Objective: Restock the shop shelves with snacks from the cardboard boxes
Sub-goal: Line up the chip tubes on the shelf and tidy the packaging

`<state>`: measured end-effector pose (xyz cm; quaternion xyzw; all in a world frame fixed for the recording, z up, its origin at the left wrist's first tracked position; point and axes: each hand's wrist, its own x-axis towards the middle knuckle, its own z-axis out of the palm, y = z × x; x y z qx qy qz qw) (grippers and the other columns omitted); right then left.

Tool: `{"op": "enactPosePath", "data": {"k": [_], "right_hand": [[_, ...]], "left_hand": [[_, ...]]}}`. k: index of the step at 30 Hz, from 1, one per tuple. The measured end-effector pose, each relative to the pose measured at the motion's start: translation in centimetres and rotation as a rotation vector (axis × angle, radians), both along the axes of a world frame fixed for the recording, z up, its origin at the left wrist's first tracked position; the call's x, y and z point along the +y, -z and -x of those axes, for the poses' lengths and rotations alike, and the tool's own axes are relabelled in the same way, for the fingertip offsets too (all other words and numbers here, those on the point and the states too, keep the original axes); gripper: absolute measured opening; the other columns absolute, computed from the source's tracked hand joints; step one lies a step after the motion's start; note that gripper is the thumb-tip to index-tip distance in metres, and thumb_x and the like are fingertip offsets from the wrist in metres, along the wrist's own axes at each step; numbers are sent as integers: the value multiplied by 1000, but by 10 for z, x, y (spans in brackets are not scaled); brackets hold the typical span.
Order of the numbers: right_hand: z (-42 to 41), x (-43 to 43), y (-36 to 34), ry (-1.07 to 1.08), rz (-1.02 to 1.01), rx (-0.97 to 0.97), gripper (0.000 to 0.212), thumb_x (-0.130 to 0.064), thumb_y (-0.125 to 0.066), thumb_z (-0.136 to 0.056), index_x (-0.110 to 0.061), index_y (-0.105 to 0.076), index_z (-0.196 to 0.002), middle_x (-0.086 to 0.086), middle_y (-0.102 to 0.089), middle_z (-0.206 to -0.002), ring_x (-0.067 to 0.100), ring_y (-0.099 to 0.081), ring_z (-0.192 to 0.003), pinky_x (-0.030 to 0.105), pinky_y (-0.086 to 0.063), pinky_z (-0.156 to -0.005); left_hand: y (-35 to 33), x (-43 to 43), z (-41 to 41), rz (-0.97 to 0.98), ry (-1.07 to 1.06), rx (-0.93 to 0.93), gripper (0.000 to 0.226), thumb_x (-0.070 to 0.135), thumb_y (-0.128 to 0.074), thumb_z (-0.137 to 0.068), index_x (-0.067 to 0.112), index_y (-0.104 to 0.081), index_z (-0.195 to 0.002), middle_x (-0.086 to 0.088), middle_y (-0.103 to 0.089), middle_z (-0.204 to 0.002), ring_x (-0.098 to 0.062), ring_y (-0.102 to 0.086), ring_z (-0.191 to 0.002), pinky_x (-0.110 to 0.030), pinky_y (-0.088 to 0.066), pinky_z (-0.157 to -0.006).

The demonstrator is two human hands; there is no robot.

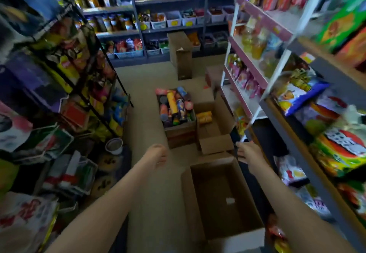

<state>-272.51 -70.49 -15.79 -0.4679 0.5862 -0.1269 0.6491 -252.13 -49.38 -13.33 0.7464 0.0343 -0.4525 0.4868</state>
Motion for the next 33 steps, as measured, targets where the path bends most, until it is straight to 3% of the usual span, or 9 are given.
{"op": "enactPosePath", "data": {"k": [2, 6, 9, 13, 19, 23, 27, 30, 33], "right_hand": [[-38, -26, 9, -10, 16, 14, 38, -19, -60, -96, -6, -51, -130, 8, -56, -122, 25, -55, -109, 38, -47, -89], [-117, -76, 37, 4, 27, 52, 24, -22, -61, -95, -10, -55, -115, 8, -56, -120, 23, -54, -109, 36, -47, -86], [-180, -116, 65, 24, -19, 91, 20, -24, -61, -95, -13, -55, -110, 8, -54, -119, 22, -53, -105, 36, -45, -85], [-267, -159, 100, 79, -75, 174, 25, -26, -62, -94, -12, -54, -113, 6, -51, -122, 24, -51, -113, 38, -46, -89], [-393, -212, 123, 59, -157, 279, 40, -27, -64, -93, -12, -50, -127, 7, -49, -129, 27, -50, -117, 39, -47, -93], [-448, -243, 155, -4, -156, 260, 45, -25, -65, -92, -13, -46, -131, 7, -53, -122, 25, -53, -104, 35, -45, -83], [-479, -266, 212, -11, -197, 250, 51, -21, -68, -90, -9, -43, -133, 10, -55, -117, 24, -55, -98, 34, -45, -76], [-497, -280, 262, -57, -234, 254, 45, -17, -68, -90, -7, -45, -127, 6, -58, -104, 18, -57, -87, 30, -47, -68], [-515, -288, 318, -114, -274, 279, 43, -18, -69, -88, -7, -46, -123, 10, -60, -114, 20, -59, -92, 37, -52, -81]], "left_hand": [[4, -29, -40, -20, 17, -32, 23, 3, -46, -97, 18, -49, -79, -2, -52, -79, -14, -51, -65, -22, -45, -58], [33, -96, -127, -79, 16, -61, 20, 5, -44, -98, 16, -46, -82, -5, -40, -63, -10, -37, -35, -15, -28, -39], [57, -153, -201, -96, 28, -89, 8, 1, -48, -96, 7, -51, -100, -5, -44, -60, -13, -38, -42, -16, -29, -38], [83, -219, -302, -88, 86, 6, 28, -11, -39, -94, 7, -43, -73, 6, -43, -36, -2, -38, -24, -12, -28, -28], [110, -288, -420, -184, 99, -33, 14, -4, -48, -95, 3, -53, -106, -21, -50, -95, -30, -50, -68, -24, -38, -51], [146, -318, -462, -235, 99, -29, 37, 6, -55, -94, -2, -48, -130, -29, -53, -129, -43, -53, -118, -42, -47, -83], [195, -338, -478, -286, 112, 4, 50, 4, -60, -92, 3, -42, -138, -27, -51, -132, -26, -52, -98, -43, -46, -90], [241, -347, -486, -345, 113, 27, 54, 5, -60, -92, 7, -39, -142, -24, -51, -133, -36, -54, -117, -44, -44, -97], [294, -356, -493, -389, 113, 33, 54, 3, -59, -92, 7, -39, -142, -24, -52, -133, -41, -51, -121, -46, -43, -97]]}}
